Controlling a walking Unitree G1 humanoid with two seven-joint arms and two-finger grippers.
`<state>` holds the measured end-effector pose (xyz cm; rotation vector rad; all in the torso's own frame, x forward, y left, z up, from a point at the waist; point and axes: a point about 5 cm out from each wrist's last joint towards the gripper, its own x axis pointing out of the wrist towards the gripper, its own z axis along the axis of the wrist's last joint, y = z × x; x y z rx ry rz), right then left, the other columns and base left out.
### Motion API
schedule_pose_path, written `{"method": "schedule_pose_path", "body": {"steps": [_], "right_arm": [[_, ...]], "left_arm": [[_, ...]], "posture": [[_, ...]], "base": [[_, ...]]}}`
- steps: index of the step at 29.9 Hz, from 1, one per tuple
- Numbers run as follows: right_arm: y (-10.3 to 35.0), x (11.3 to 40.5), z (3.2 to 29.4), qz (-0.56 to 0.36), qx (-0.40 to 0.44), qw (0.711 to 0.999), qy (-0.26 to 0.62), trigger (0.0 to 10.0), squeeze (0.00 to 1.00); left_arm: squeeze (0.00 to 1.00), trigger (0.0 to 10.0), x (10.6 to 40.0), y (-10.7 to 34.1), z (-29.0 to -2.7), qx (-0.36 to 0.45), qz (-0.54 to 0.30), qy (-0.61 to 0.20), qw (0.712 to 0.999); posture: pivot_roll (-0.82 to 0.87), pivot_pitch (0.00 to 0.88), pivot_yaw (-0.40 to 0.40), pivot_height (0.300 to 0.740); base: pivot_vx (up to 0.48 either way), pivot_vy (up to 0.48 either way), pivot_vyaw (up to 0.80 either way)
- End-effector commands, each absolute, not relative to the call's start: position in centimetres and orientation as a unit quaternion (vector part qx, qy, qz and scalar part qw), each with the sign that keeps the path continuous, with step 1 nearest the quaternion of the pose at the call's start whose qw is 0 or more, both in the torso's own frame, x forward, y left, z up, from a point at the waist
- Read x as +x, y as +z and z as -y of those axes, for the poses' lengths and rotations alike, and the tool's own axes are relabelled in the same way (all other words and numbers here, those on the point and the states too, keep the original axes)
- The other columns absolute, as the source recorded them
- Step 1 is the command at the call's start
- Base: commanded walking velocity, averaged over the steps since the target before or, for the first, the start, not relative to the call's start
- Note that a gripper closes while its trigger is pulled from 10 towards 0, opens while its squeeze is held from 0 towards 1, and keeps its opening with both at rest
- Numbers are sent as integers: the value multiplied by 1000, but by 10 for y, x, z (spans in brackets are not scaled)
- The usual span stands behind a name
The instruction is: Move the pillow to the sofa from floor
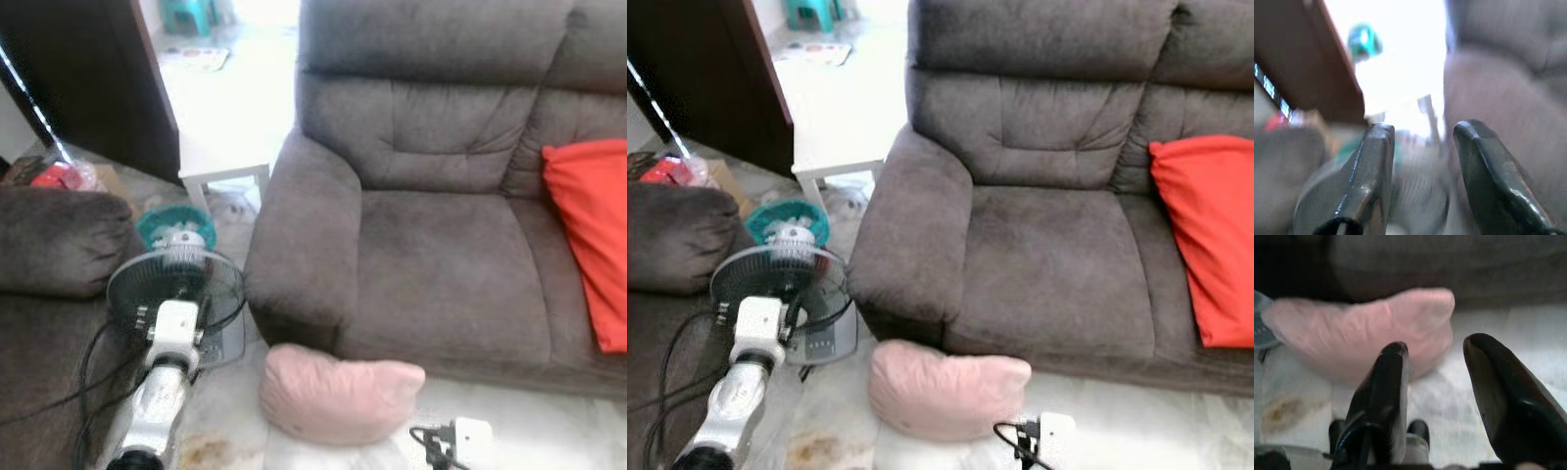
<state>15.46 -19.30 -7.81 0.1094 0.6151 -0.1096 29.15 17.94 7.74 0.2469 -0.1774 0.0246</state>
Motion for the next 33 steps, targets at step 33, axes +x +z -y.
{"method": "schedule_pose_path", "body": {"steps": [33], "right_arm": [[49,259,199,46,19,998,-30,10000,0]], "left_arm": [[0,10000,246,106,-171,131,80,13,988]], "posture": [[120,20,-19,740]], "base": [[0,0,0]]}}
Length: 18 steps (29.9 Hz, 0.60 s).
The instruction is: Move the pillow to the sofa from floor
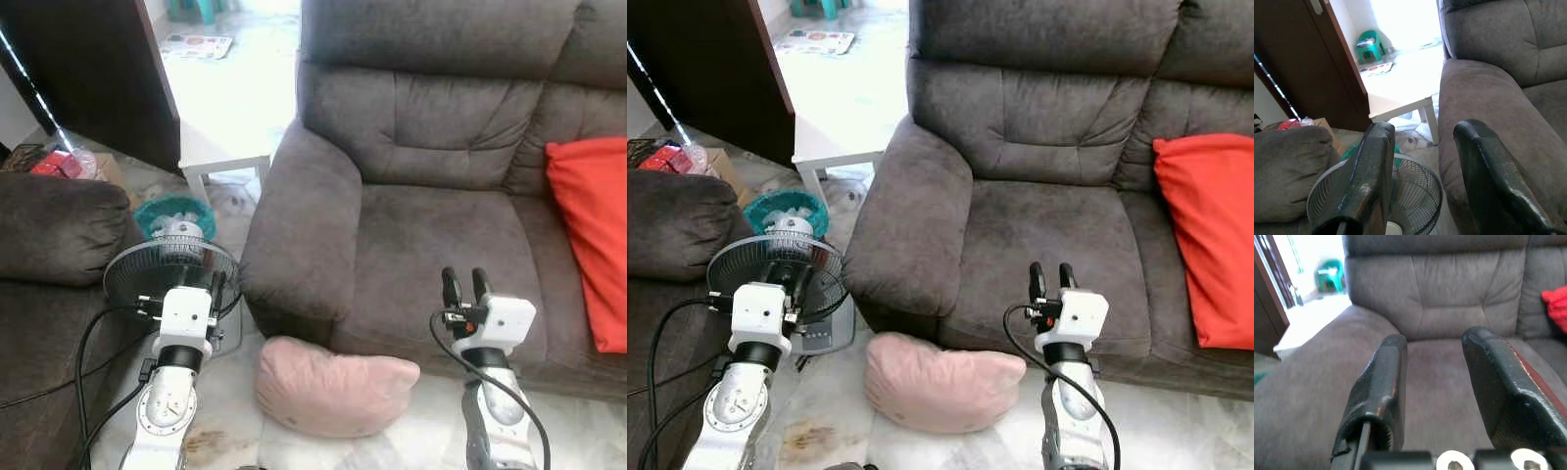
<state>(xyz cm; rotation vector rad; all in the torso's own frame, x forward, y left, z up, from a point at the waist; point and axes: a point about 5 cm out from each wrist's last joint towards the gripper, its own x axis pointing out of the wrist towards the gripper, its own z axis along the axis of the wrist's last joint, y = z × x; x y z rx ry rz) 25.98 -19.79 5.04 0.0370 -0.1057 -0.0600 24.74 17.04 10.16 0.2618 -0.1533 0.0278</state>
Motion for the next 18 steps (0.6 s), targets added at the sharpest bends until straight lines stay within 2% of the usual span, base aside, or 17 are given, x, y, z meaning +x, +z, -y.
{"method": "schedule_pose_path", "body": {"steps": [1,18], "right_arm": [[47,257,201,42,21,998,-39,10000,0],[57,266,198,34,25,998,-38,10000,0]], "left_arm": [[0,10000,244,104,-173,133,77,11,988],[0,10000,252,98,-176,131,70,10,989]], "posture": [[121,15,-17,740],[122,0,-13,740]], "base": [[0,0,0],[0,0,0]]}}
